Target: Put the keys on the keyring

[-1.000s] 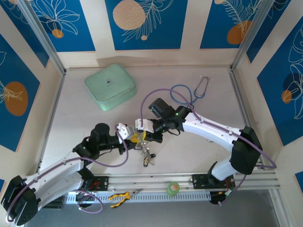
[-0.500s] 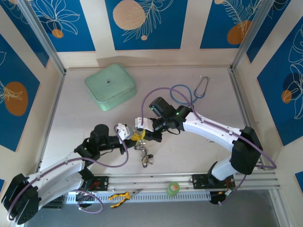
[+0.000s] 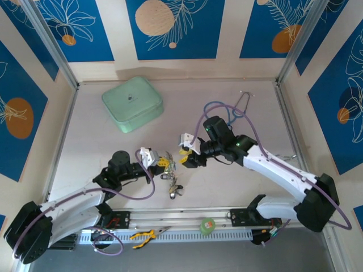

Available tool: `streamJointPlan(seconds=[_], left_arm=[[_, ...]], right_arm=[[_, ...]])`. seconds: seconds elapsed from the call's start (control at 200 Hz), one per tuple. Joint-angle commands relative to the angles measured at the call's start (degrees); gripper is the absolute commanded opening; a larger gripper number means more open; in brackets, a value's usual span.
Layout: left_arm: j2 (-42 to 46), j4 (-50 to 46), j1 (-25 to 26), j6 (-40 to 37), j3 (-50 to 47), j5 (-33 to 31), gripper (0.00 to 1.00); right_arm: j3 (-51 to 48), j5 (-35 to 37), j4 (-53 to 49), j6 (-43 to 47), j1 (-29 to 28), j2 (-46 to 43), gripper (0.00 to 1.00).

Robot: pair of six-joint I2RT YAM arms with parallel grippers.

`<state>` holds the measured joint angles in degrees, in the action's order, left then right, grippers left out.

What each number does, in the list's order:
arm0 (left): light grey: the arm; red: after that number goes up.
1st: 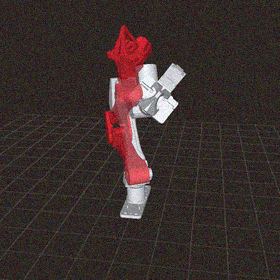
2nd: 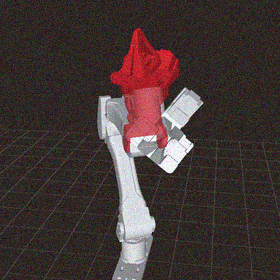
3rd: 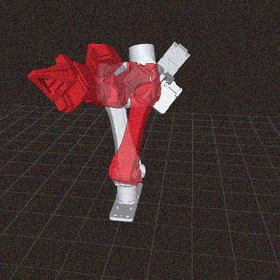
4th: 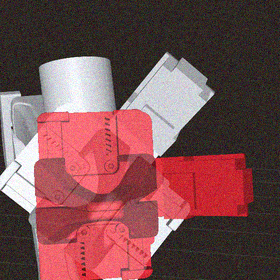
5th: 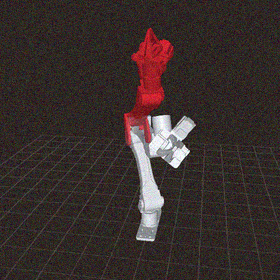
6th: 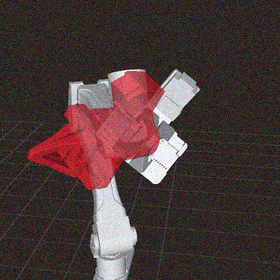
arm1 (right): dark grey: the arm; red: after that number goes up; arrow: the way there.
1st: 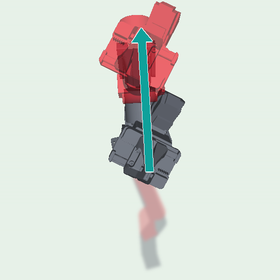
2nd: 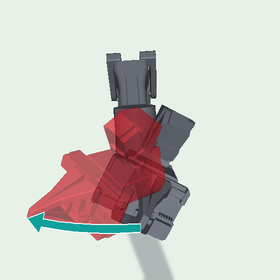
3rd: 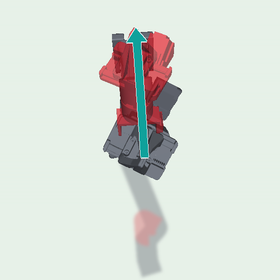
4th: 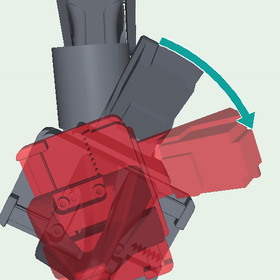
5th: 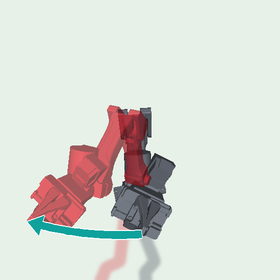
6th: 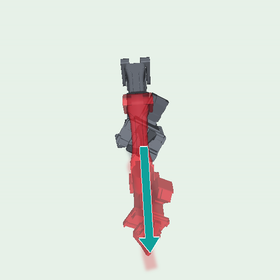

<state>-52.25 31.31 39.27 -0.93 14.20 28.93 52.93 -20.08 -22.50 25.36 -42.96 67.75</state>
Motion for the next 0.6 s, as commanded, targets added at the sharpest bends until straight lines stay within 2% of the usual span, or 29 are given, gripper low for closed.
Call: streamJointPlan(seconds=[0.0,0.22,0.48,0.595], left_arm=[[-1.5,13.6,-0.5,3.4,-0.7,0.8,0.0],[-3.6,18.5,-0.4,5.2,-1.7,1.4,0.0],[-3.6,18.3,-0.4,5.0,-2.0,1.2,0.0],[-3.5,18.2,-0.4,4.9,-2.0,1.0,0.0]], right_arm=[[-5.0,4.9,8.0,-1.1,-1.8,-2.5,0.39],[-8.7,14.7,14.9,3.7,-4.6,-1.4,0.39],[-8.5,13.9,15.8,5.5,-5.2,0.1,0.36],[-8.1,13.0,14.8,6.2,-5.5,0.4,0.27]])
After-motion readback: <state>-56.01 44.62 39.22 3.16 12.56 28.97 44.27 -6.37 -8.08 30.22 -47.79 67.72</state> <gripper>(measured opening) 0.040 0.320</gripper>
